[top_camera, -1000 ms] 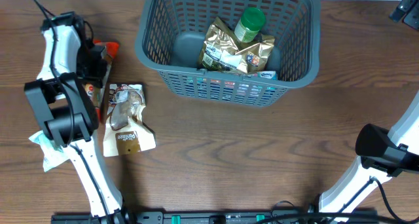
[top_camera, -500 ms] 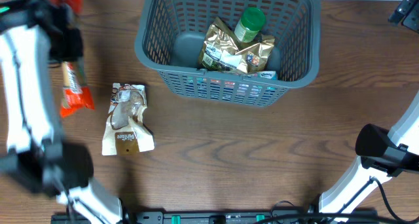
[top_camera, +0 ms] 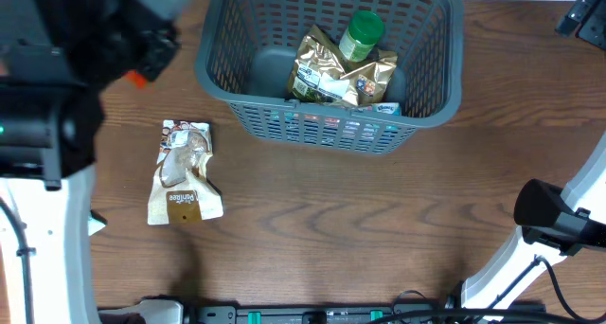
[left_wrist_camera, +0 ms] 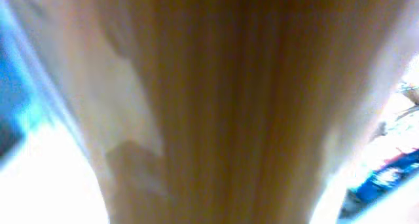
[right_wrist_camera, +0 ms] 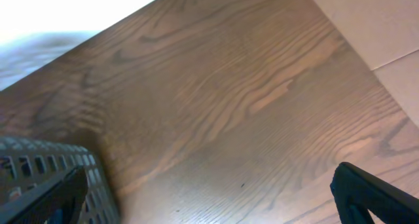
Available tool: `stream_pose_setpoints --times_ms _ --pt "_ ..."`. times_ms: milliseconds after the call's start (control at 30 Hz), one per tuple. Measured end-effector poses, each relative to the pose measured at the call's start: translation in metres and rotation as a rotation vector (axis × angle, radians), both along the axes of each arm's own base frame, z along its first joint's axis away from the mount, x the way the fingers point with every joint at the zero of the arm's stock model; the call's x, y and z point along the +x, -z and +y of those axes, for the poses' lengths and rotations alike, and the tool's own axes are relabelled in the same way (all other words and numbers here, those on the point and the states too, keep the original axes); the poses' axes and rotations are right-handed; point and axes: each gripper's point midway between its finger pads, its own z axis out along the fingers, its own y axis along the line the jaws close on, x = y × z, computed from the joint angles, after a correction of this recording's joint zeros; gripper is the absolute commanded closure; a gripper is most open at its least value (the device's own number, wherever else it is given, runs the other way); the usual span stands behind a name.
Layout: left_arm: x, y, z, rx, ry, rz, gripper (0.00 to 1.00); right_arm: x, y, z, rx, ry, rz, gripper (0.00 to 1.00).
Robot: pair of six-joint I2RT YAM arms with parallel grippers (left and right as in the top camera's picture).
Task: Pack container
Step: 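Carry the spaghetti packet with the left gripper and lay it in the basket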
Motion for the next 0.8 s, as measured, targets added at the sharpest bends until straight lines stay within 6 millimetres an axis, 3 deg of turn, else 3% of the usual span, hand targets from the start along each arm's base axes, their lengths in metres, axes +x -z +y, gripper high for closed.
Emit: stream_pose_setpoints --times_ms 133,233,367,533,633,800 --pt "0.003 -0.01 -0.046 0.118 0.183 -0.119 0.94 0.0 0.001 0.003 0.012 -0.01 0.002 0.01" --pt "0.01 0.007 -0.078 0.193 0.293 -0.12 0.94 -0.001 0.002 0.004 0.017 -0.014 0.006 0.01" --pt "0.031 0.055 -0.121 0.286 0.425 -0.058 0.94 -0.002 0.003 0.005 0.022 -0.015 0.013 0.01" --pt "0.056 0.136 -0.166 0.373 0.556 0.073 0.94 -0.004 0.005 0.006 0.026 -0.016 0.024 0.01" --pt "0.06 0.178 -0.176 0.4 0.593 0.174 0.94 -0.005 0.006 0.006 0.028 -0.017 0.03 0.01" --pt "0.049 0.23 -0.167 0.435 0.616 0.37 0.94 -0.006 0.006 0.006 0.022 -0.026 0.034 0.01"
